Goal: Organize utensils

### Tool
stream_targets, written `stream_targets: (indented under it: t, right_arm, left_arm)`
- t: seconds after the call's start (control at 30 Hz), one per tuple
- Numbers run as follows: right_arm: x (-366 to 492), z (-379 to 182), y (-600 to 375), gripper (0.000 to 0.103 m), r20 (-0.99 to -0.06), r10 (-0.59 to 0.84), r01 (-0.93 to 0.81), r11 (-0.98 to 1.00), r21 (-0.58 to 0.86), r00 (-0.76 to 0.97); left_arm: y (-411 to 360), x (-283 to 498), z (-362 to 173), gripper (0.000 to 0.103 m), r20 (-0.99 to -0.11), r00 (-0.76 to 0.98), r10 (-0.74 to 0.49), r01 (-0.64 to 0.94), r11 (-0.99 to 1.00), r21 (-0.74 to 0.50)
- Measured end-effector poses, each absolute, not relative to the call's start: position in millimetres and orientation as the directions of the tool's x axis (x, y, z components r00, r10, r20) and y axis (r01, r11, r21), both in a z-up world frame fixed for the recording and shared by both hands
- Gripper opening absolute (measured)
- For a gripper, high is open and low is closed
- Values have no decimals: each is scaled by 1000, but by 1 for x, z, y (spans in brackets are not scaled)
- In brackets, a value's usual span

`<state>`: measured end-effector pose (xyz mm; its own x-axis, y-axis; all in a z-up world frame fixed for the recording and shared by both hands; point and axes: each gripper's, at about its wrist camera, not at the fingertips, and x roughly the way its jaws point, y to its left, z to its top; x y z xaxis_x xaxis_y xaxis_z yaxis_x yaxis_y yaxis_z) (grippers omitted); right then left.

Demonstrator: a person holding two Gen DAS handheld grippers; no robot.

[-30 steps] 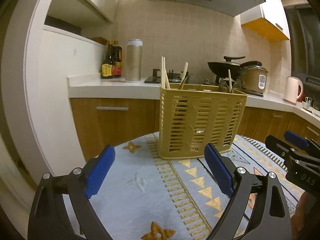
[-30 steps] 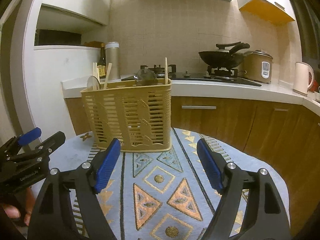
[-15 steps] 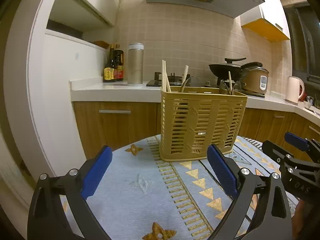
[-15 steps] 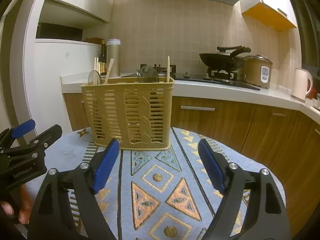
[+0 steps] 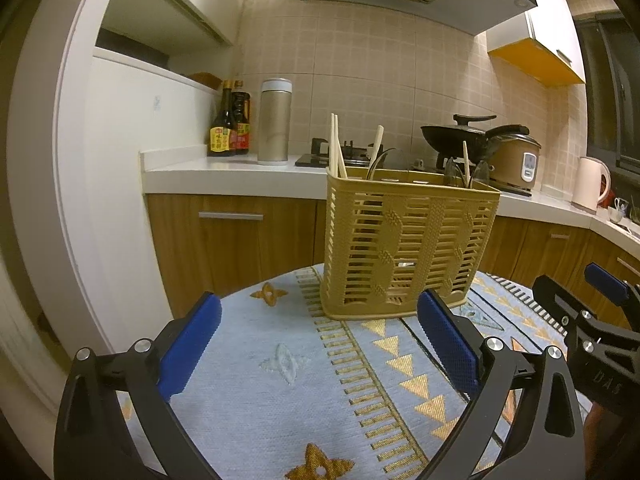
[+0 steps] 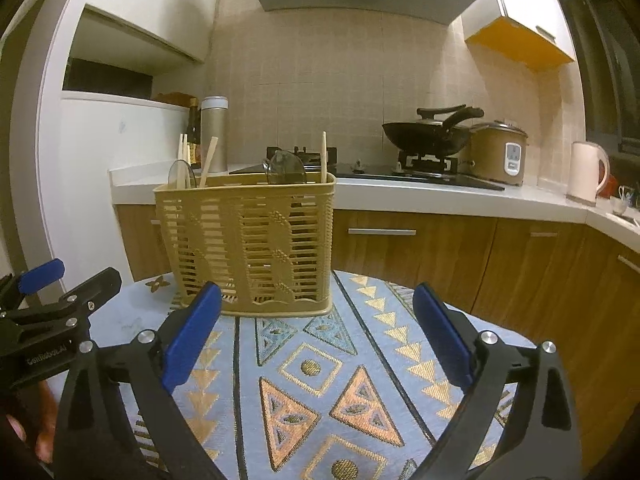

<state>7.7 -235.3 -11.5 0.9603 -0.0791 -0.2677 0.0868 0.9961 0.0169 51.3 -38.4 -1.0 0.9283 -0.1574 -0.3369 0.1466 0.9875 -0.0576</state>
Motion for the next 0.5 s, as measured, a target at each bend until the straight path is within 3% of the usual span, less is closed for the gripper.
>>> stream_targets:
  t: [0.5]
  right_arm:
    - [5,-10,-238,92,-245,-100,112,993,34,964]
  left_arm:
    - [-43,49,-1,95,-339,929,-148,144,989,-35]
